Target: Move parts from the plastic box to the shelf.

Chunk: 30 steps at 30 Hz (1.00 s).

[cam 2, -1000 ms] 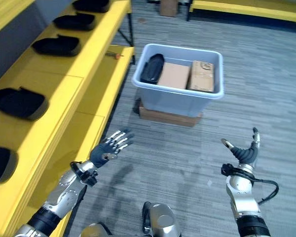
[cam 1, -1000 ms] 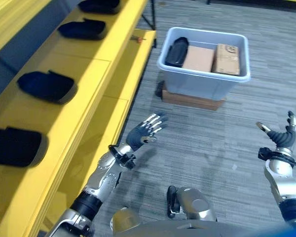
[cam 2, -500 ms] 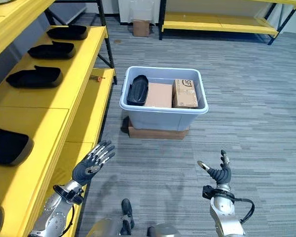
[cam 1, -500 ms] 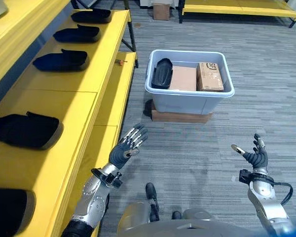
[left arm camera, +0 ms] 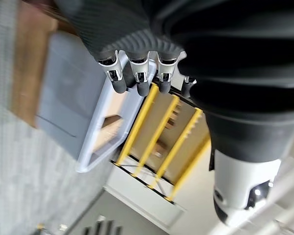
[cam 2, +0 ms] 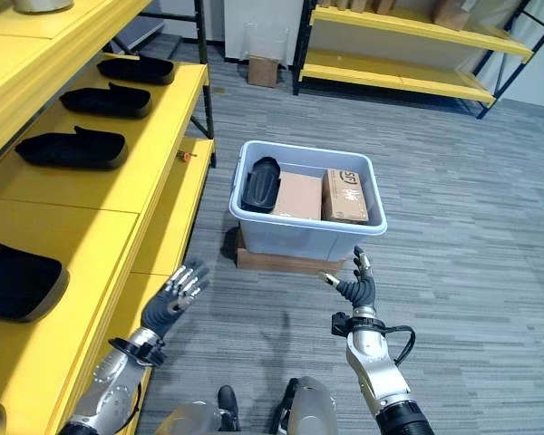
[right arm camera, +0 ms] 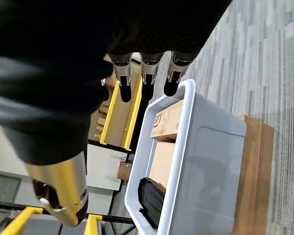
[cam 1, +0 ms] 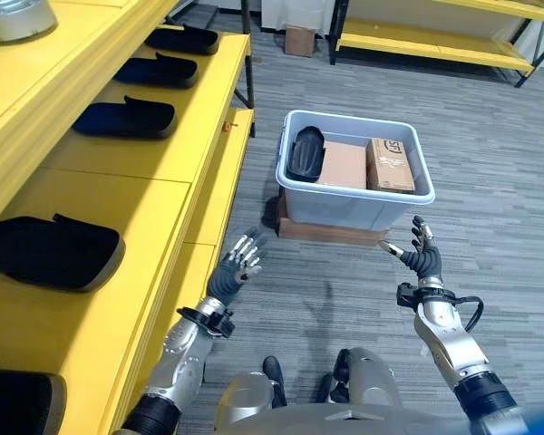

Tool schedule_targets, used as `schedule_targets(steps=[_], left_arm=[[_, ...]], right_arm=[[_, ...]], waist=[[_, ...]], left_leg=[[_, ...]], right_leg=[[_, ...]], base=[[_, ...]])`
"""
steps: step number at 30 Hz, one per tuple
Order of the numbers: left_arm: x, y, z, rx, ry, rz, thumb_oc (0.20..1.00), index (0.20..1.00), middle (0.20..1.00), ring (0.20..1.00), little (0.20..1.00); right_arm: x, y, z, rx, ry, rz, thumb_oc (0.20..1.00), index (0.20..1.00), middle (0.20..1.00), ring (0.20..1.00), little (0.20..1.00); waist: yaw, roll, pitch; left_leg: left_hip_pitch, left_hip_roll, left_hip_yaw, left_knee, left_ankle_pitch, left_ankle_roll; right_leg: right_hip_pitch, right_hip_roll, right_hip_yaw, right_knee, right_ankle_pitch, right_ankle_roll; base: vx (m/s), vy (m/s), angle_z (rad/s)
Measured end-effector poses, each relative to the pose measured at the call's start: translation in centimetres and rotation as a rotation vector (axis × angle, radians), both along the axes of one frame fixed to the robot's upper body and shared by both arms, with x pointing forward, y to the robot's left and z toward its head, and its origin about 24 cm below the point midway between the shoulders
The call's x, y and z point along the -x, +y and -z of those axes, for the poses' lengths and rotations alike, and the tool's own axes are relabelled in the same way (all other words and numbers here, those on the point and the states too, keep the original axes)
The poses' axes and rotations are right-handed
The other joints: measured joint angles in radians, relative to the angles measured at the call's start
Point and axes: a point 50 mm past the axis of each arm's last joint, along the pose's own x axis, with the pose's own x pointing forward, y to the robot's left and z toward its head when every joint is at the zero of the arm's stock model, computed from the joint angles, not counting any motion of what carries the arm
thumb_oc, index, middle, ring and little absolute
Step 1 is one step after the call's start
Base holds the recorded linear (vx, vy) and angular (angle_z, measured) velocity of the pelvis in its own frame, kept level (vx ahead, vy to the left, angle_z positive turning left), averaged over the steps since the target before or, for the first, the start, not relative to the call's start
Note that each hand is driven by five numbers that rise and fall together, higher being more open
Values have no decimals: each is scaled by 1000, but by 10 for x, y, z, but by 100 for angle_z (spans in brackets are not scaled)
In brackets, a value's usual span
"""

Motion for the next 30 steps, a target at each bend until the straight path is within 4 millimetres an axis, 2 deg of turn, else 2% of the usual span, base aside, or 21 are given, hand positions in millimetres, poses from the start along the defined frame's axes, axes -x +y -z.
schedule_targets(steps=[2,3,4,5,6,8,9,10,12,15,17,19,20,23,24,26,29,30], left_arm=[[-8,-1,-4,2,-15,-21,1000,1000,1000,1000,1000],[-11,-2,-6,4,-22,-21,1000,1000,1000,1000,1000],[-12,-3,-7,8,-28,-21,1000,1000,1000,1000,1000],[-9,-3,-4,16,-20,-32,1000,1000,1000,1000,1000],[-6,-2,-3,23,-21,-44,1000,1000,1000,1000,1000],[12,8,8,18,28,-88,1000,1000,1000,1000,1000],[20,13,13,13,58,-107,1000,1000,1000,1000,1000],[26,14,17,12,80,-117,1000,1000,1000,1000,1000],[28,16,19,2,99,-156,1000,1000,1000,1000,1000],[19,20,14,6,77,-191,1000,1000,1000,1000,1000],[11,19,10,9,56,-186,1000,1000,1000,1000,1000],[1,15,4,10,32,-162,1000,1000,1000,1000,1000],[-2,14,2,10,27,-156,1000,1000,1000,1000,1000],[-14,11,-2,-22,15,-133,1000,1000,1000,1000,1000],[-13,10,-1,-22,23,-133,1000,1000,1000,1000,1000],[-12,10,0,-25,36,-139,1000,1000,1000,1000,1000],[-12,13,1,-32,49,-171,1000,1000,1000,1000,1000],[-10,13,2,-35,57,-187,1000,1000,1000,1000,1000]], right_arm=[[1,-2,3,-4,15,3,1000,1000,1000,1000,1000],[2,-3,7,-4,37,5,1000,1000,1000,1000,1000],[4,-3,11,-3,57,4,1000,1000,1000,1000,1000],[9,-4,17,-7,87,-1,1000,1000,1000,1000,1000],[15,-4,22,-8,114,-3,1000,1000,1000,1000,1000],[17,-4,23,-9,120,-15,1000,1000,1000,1000,1000],[16,-4,21,-6,110,-24,1000,1000,1000,1000,1000],[12,-6,15,7,88,-29,1000,1000,1000,1000,1000],[6,-14,7,74,62,-40,1000,1000,1000,1000,1000],[1,-24,-3,119,24,-34,1000,1000,1000,1000,1000],[1,-27,-5,136,12,-22,1000,1000,1000,1000,1000],[3,-31,-6,158,0,-3,1000,1000,1000,1000,1000],[4,-32,-6,162,-5,5,1000,1000,1000,1000,1000],[15,-37,-3,158,-2,45,1000,1000,1000,1000,1000],[16,-38,-3,160,-1,51,1000,1000,1000,1000,1000],[17,-38,-1,158,5,51,1000,1000,1000,1000,1000],[17,-35,-1,146,1,45,1000,1000,1000,1000,1000],[15,-32,0,128,-1,41,1000,1000,1000,1000,1000]], waist=[[-16,-4,4],[-37,0,14],[-39,3,19],[-37,3,24],[-28,-4,19],[8,-36,-2],[26,-44,-11],[27,-25,-11],[28,-3,-14],[24,-3,-14],[9,-4,-13],[-24,-6,-13],[-32,-5,-13],[-88,-4,-10],[-90,0,-7],[-97,6,-2],[-91,11,-4],[-83,10,-5]], left_leg=[[-8,-15,-29,-1,5,-7],[-2,-25,-57,1,2,-8],[7,-27,-67,2,-4,-14],[22,-26,-90,3,-14,-33],[40,-17,-102,2,-26,-42],[68,-13,-113,2,-47,-73],[78,-3,-116,8,-55,-93],[76,25,-123,24,-62,-111],[70,67,-121,52,-56,-128],[67,103,-98,85,-54,-132],[61,119,-74,116,-55,-132],[58,149,19,150,-59,-129],[62,156,54,150,-61,-131],[58,197,221,171,-64,-135],[61,204,236,176,-64,-135],[58,217,236,201,-63,-136],[18,254,225,312,-55,-142],[-10,231,150,330,-81,-152]], right_leg=[[4,-9,69,-255,79,37],[-8,-24,97,-287,117,36],[-30,-28,116,-265,142,34],[-6,-12,120,-255,137,26],[28,6,101,-256,127,3],[88,37,13,-217,110,-27],[126,59,-6,-249,119,-103],[145,84,-26,-262,116,-134],[154,114,-55,-234,73,-173],[158,125,-79,-163,-9,-197],[163,124,-97,-128,-38,-212],[195,122,-140,-112,-72,-230],[196,122,-147,-98,-90,-229],[216,122,-224,-93,-122,-236],[215,127,-225,-91,-127,-239],[214,135,-215,-77,-158,-229],[197,151,-184,-66,-177,-239],[192,161,-151,-65,-167,-251]], base=[[216,-260,39],[323,-371,63],[325,-391,67],[316,-377,59],[286,-332,65],[281,-318,29],[219,-253,8],[203,-256,21],[190,-251,32],[169,-258,24],[100,-229,41],[103,-238,66],[118,-260,66],[103,-205,76],[127,-214,13],[116,-170,-3],[140,0,-30],[297,192,-106]])
